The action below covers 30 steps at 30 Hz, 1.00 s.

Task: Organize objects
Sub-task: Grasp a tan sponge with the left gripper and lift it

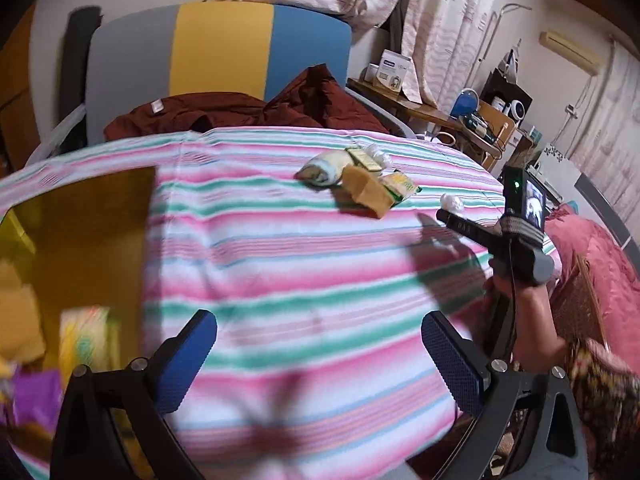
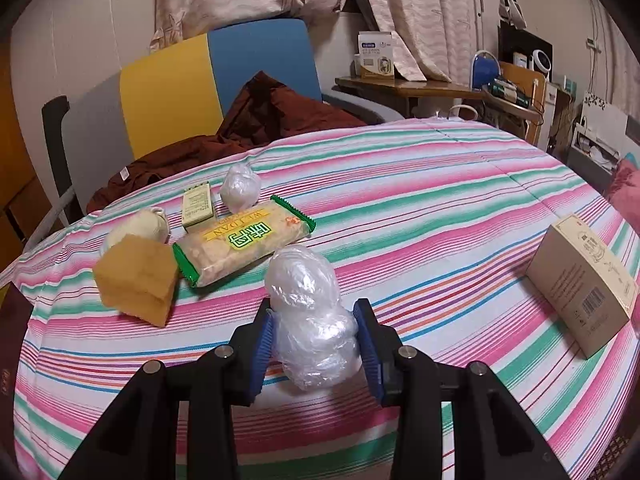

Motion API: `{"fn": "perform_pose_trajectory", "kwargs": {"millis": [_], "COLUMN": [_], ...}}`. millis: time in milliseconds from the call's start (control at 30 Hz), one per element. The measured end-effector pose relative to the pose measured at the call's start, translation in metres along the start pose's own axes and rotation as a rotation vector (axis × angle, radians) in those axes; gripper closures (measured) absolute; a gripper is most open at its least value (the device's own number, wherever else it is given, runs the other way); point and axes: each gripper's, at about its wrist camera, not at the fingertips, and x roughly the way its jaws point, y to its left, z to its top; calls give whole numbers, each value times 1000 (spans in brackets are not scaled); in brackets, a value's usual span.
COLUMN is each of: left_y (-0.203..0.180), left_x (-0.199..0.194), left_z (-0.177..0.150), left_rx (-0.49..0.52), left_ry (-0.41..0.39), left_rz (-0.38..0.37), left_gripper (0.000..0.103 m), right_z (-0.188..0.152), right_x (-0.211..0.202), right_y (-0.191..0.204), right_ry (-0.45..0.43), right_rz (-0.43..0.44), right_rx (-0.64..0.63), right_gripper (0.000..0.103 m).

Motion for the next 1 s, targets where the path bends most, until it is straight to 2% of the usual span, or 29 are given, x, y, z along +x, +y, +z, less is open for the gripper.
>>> {"fn": "perform_pose_trajectory", "kwargs": {"millis": [167,333,467,633,700,767,867,1000], "left_y": [-17,-34,-60,-99,-104,-96,-81,-71], "left_x": [48,109,145,182,200,219,226,221], "left_z": [35,69,89,103,106,111,113,109], "left_rx": [-35,-39,76,302,351,313,229,225], "left_ry": [45,99,95,53,76,131,130,60], "left_rz": [-41,-6,69,182,201,221,209,195], "left_gripper": [0,0,0,0,0,0,1,19], "right_z": [-3,-4,-5,-7,-7,-7,-7,-8], "right_x": [4,8,11,11,12,14,14,15], "right_y": [-1,-6,-9,-11,-12,-13,-13,-12], "right_ry": [-8,-5,-3,-12,-8,-2,-6,-5], "right_rz": [-43,-54,-55,-55,-53,-50,-50,-51], "right_rx": [1,15,27,39,44,49,51,53], "right_gripper": [64,64,64,64,64,63,63,63]}}
